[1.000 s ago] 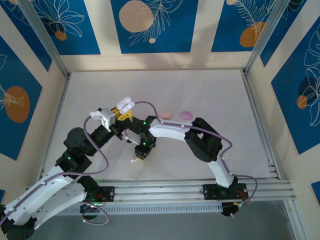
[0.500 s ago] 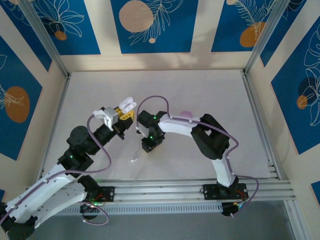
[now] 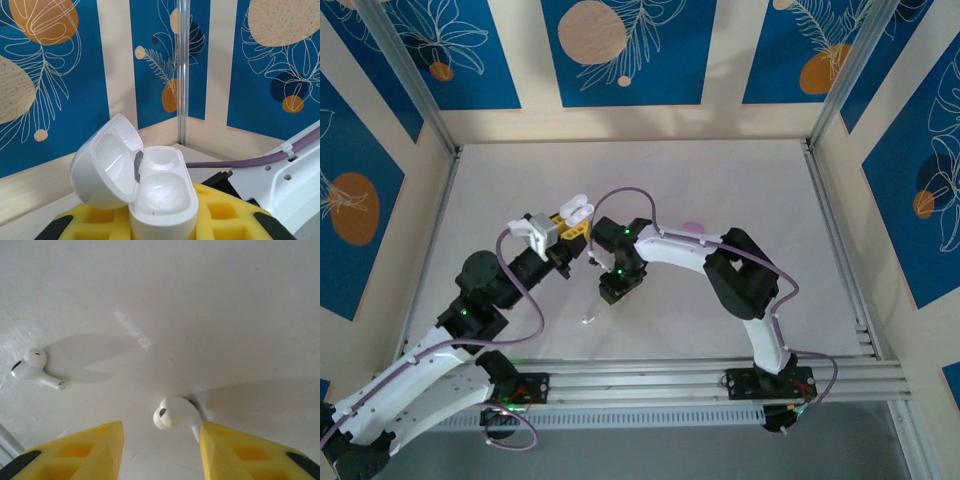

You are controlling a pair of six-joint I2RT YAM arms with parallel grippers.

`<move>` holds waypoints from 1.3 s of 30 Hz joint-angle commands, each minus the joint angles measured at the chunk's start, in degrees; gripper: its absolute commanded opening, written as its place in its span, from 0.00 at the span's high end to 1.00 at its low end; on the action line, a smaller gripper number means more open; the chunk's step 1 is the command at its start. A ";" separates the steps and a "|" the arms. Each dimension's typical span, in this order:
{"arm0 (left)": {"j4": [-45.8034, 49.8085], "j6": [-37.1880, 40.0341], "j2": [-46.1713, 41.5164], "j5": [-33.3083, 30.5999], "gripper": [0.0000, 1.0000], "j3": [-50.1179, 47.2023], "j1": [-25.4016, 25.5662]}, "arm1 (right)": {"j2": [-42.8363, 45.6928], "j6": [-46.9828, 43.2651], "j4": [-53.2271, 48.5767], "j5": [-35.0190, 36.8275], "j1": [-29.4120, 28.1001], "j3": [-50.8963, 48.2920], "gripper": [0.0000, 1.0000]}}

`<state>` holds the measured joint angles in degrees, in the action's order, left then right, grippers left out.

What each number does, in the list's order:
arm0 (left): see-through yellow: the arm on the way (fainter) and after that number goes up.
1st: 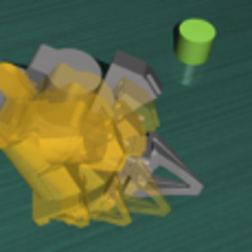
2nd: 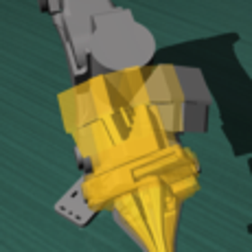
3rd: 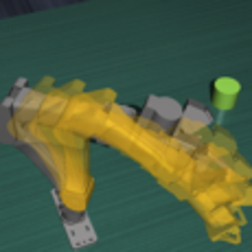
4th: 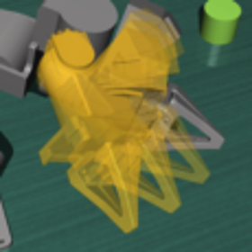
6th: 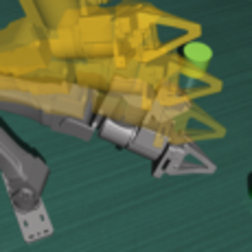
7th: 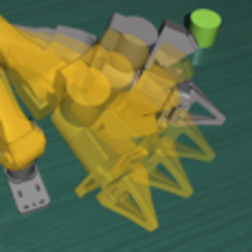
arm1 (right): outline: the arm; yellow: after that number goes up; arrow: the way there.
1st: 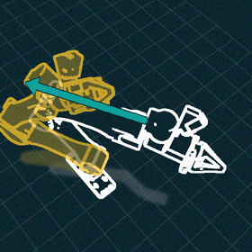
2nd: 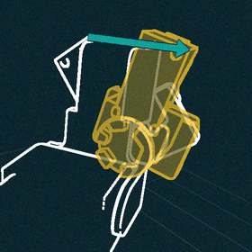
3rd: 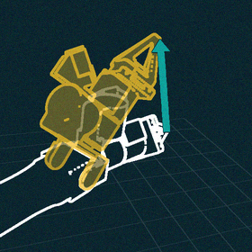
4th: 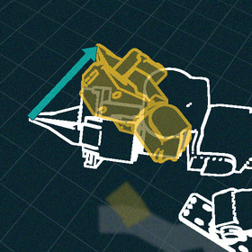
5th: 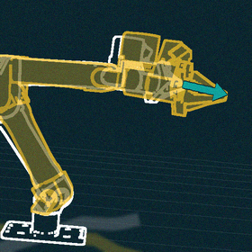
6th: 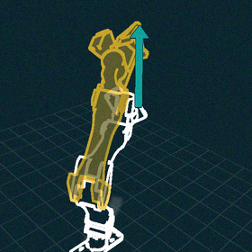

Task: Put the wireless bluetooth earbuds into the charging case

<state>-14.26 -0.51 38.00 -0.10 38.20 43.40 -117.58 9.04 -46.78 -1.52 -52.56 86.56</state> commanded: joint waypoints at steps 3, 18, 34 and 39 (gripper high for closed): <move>-2.60 -0.63 -0.53 -0.70 0.86 0.83 0.19 | -0.15 0.52 -3.18 -0.72 -1.49 -0.38 0.53; -2.44 -0.98 -0.64 -0.52 0.85 0.92 0.13 | -4.08 -0.25 -2.02 1.13 0.19 3.80 0.46; -3.10 -1.24 -0.21 -0.52 0.85 0.49 0.20 | -0.55 2.16 -2.86 0.12 -2.05 -1.87 0.50; -3.18 -1.55 -0.12 -0.43 0.85 0.48 0.19 | 0.14 3.27 -3.56 -0.24 -2.98 -1.65 0.50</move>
<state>-14.52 -1.15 38.33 -0.10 38.20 43.40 -118.89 10.66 -46.81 0.03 -54.37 85.93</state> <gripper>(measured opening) 0.216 0.497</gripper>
